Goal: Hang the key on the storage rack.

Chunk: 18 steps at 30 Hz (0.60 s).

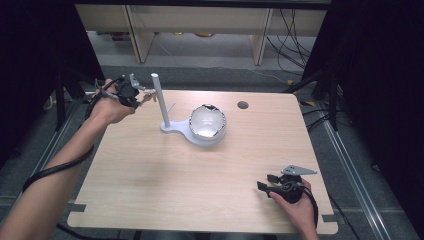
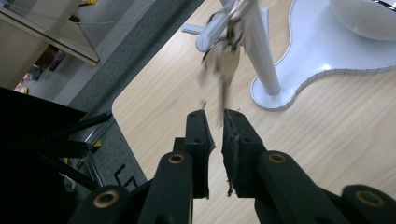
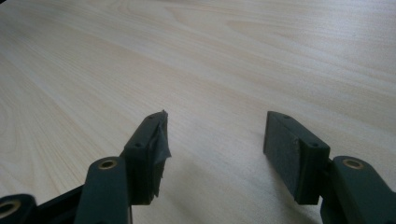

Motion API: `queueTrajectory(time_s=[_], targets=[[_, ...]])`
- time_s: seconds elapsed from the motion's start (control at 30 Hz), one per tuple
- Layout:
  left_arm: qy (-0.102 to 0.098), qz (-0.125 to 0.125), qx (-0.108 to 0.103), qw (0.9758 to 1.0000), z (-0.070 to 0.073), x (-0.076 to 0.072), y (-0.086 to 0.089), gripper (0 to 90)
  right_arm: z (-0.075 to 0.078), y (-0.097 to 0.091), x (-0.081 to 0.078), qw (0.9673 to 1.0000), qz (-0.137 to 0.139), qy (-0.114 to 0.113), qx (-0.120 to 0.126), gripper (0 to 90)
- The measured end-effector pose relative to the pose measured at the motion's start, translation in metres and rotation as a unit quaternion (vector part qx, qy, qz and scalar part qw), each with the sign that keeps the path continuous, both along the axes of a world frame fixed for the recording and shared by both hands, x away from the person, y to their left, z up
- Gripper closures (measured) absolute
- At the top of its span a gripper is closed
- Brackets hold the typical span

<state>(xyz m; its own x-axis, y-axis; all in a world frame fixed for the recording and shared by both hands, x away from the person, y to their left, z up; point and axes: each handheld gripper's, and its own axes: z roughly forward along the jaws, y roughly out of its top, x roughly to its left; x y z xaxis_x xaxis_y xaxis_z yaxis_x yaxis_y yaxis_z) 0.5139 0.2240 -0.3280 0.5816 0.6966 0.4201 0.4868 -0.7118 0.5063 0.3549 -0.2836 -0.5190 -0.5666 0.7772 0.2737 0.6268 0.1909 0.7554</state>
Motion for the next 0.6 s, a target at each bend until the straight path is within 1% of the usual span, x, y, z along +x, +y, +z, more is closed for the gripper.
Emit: queueTrajectory(time_s=[0.03, 0.07, 0.1, 0.2, 0.23, 0.3, 0.33, 0.37, 0.4, 0.43, 0.47, 0.6], targets=[[0.0, 0.0, -0.003, 1.0, 0.0, -0.001, 0.0, 78.0, 0.0, 0.0, 0.0, 1.0, 0.0, 0.0, 0.0, 41.1], [-0.003, 0.004, -0.013, 0.9999, 0.0, -0.002, 0.001, 77.1, 0.0, 0.0, 0.0, 1.0, 0.0, 0.0, 0.0, 41.1], [-0.004, 0.004, -0.014, 0.9999, 0.0, -0.003, 0.002, 76.0, 0.0, 0.0, 0.0, 1.0, 0.0, 0.0, 0.0, 41.1], [-0.007, 0.006, -0.029, 0.9996, 0.0, -0.006, 0.004, 70.0, 0.0, 0.0, 0.0, 1.0, 0.0, 0.0, 0.0, 41.1], [-0.009, 0.006, -0.032, 0.9994, 0.0, -0.006, 0.005, 67.7, 0.0, 0.001, -0.001, 0.9999, -0.005, 0.008, 0.004, 41.1], [-0.011, 0.006, -0.044, 0.999, 0.001, -0.009, 0.005, 63.5, 0.0, 0.001, 0.0, 1.0, 0.0, 0.002, 0.002, 41.1], [-0.012, 0.006, -0.049, 0.9987, 0.002, -0.011, 0.006, 62.1, 0.0, 0.001, -0.001, 1.0, -0.004, 0.004, 0.003, 41.1], [-0.014, 0.007, -0.053, 0.9985, 0.002, -0.012, 0.006, 60.4, 0.0, 0.0, 0.0, 1.0, 0.001, -0.002, -0.002, 41.1], [-0.015, 0.007, -0.055, 0.9983, 0.002, -0.013, 0.006, 59.1, 0.0, 0.0, 0.0, 1.0, 0.002, -0.003, -0.003, 41.1], [-0.018, 0.008, -0.061, 0.9979, 0.002, -0.014, 0.007, 57.8, 0.0, 0.001, -0.001, 0.9999, -0.006, 0.008, 0.004, 41.1], [-0.021, 0.009, -0.067, 0.9975, 0.003, -0.016, 0.007, 56.2, 0.0, 0.001, 0.0, 1.0, 0.0, 0.001, -0.001, 41.1], [-0.026, 0.01, -0.087, 0.9958, 0.002, -0.02, 0.009, 50.6, 0.0, 0.001, 0.0, 1.0, -0.001, 0.0, -0.002, 41.2]])
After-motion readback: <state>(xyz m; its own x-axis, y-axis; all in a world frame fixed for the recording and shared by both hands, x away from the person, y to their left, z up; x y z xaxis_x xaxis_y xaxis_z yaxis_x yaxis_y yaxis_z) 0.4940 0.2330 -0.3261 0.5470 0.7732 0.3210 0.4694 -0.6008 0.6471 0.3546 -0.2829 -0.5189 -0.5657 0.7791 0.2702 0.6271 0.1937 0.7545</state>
